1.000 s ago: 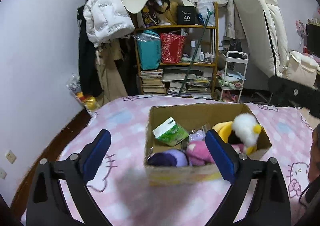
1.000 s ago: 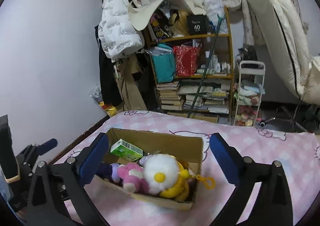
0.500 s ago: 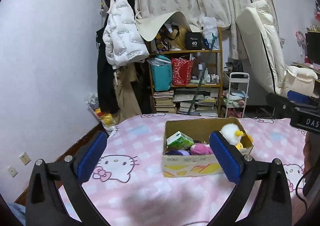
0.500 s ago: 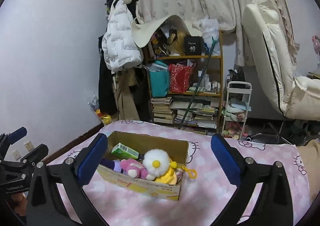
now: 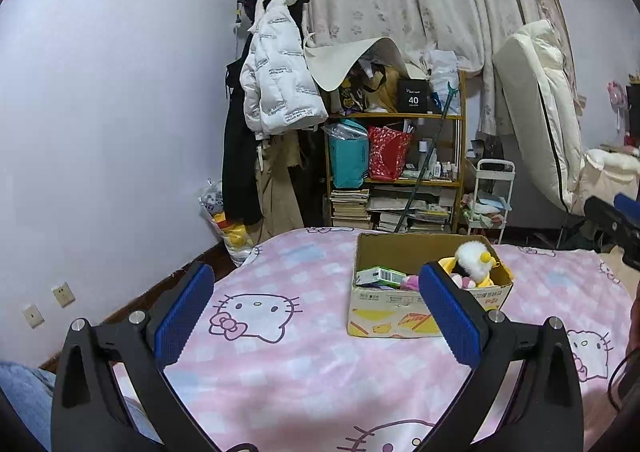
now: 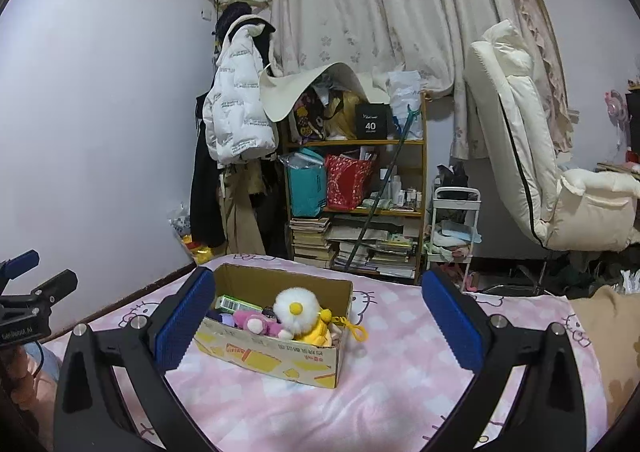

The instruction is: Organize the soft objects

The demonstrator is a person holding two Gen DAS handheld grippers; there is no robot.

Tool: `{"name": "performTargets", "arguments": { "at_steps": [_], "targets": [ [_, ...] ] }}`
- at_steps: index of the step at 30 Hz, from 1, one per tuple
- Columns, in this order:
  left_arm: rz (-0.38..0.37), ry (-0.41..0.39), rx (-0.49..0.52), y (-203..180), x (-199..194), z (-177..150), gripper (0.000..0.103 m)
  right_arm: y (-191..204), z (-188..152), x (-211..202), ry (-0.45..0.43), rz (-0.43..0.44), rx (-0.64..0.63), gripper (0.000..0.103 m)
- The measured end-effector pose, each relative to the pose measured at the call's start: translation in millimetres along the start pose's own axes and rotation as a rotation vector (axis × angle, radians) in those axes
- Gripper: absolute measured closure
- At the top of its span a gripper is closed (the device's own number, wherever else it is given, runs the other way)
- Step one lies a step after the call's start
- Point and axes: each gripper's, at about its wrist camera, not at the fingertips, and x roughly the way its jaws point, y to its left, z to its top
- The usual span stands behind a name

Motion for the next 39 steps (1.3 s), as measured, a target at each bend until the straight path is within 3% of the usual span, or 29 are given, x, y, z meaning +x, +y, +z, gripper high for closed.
{"name": "performTargets", "arguments": {
  "at_steps": [5,19,39],
  "targets": [
    [0.006,-0.022,0.007,-0.8,2.0,-5.2,0.002,-2.8,-9.8,0.4,-0.015,-0.011,0.004,0.0],
    [0.006,0.016,0.069,-17.4,19.5,-18.3,0.002,-7.9,-23.0,11.4,-0.005,-0.029,0.011,0.0],
    [0.001,0.025,0.056,-16.2,25.2,-24.1,0.002,-7.0,-34.5,20.0,0.033,-0.022,-0.024,0.0]
  ]
}}
